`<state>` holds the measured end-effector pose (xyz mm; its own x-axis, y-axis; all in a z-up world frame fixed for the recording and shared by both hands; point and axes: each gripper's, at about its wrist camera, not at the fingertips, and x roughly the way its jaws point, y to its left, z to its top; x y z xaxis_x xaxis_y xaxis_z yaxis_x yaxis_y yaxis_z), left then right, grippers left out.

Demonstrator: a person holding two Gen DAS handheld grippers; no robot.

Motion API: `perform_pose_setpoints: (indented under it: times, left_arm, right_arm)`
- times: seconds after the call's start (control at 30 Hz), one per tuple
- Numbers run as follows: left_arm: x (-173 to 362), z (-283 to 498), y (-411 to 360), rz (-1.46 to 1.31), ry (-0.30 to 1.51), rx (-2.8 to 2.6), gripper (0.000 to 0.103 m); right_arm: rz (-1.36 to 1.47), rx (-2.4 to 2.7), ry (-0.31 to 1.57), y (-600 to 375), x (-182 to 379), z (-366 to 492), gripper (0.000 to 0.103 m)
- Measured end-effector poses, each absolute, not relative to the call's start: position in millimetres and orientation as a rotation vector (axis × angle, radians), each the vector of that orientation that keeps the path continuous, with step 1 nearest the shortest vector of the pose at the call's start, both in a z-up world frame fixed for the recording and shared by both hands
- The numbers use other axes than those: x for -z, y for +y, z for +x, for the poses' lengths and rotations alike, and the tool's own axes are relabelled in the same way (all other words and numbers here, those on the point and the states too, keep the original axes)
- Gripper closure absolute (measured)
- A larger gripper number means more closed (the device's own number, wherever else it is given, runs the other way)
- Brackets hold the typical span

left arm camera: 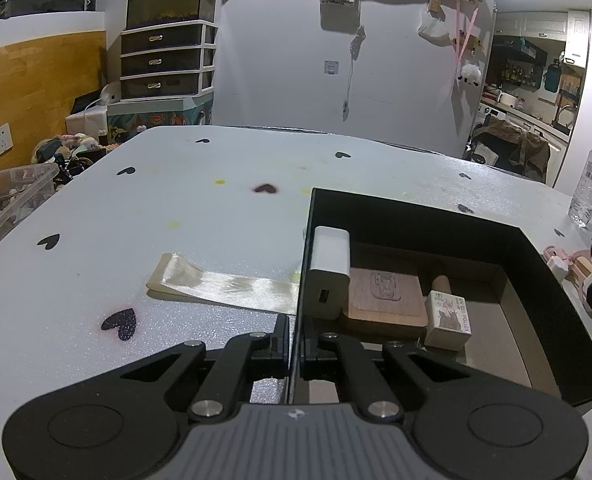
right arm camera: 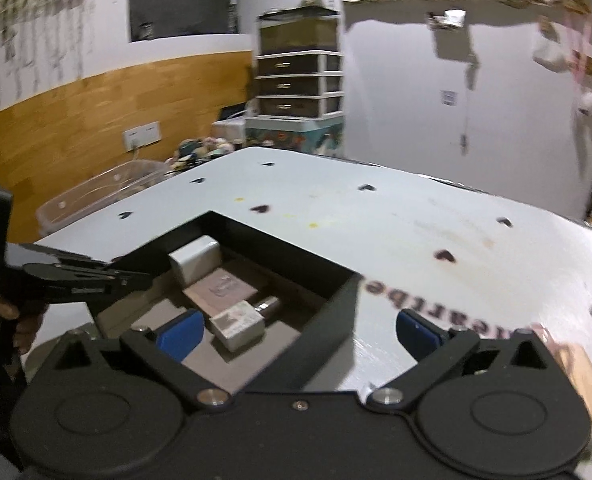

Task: Organize rigid objects
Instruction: 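Move the right gripper to the tape roll and grasp it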

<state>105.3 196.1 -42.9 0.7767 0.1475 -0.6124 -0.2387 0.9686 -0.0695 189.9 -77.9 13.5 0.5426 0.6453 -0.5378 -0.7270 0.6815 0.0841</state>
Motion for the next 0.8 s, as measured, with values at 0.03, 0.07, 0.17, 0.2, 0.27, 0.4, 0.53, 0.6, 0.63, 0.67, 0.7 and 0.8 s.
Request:
perform_pose_setpoints:
  times: [0.03,0.07,0.17,0.2,0.27,0.4,0.53,0.6,0.63,0.67,0.7,0.8]
  left_arm:
    - [42.9,105.2,196.1,-0.146,0.649,-0.210,0.099]
    - [42.9,105.2,196.1,-0.146,0.649,-0.210,0.099]
    - [42.5,105.1,196.0,-0.145,0.650,-0.211,0.099]
    - [42.4,105.1,196.0,-0.145,0.650,-0.211,0.099]
    - [42.4,105.1,196.0,-0.145,0.650,-0.211,0.099]
    - [42.4,105.1,196.0,-0.145,0.650,-0.210,0.099]
    - [42.3,105.1,196.0,-0.146,0.650,-0.210,0.099]
    - [42.4,105.2,195.8,-0.144,0.650,-0.210,0.099]
    - [42.4,105.2,195.8,-0.144,0.650,-0.210,0.099]
    - [42.4,105.2,195.8,-0.144,0.650,-0.211,0.099]
    - [42.5,105.2,195.7,-0.144,0.649,-0.211,0.099]
    - [42.0,104.9,195.5,-0.145,0.649,-0.211,0.099]
  right_arm:
    - [-0.144,-0.800,0.579,-80.7,-10.8,190.6,0.000]
    - [-0.135,-0.783,0.587,-83.4,-8.1,191.3,0.000]
    - [-0.109,-0.727,0.604,-92.6,0.3,193.1,0.000]
    - [-0.104,-0.712,0.607,-95.1,2.7,193.6,0.000]
    - [-0.093,-0.688,0.615,-100.5,7.2,194.6,0.000]
    - [-0.066,-0.643,0.639,-109.6,18.0,197.0,0.000]
    - [-0.032,-0.628,0.686,-115.8,30.3,201.1,0.000]
    - [-0.009,-0.613,0.695,-119.7,34.0,203.1,0.001]
    - [-0.005,-0.600,0.703,-121.0,35.4,204.5,0.001]
    - [-0.012,-0.590,0.709,-121.0,36.1,205.9,0.009]
    - [-0.026,-0.577,0.714,-119.9,36.8,207.2,0.017]
    - [-0.094,-0.570,0.729,-111.6,39.9,210.4,0.029]
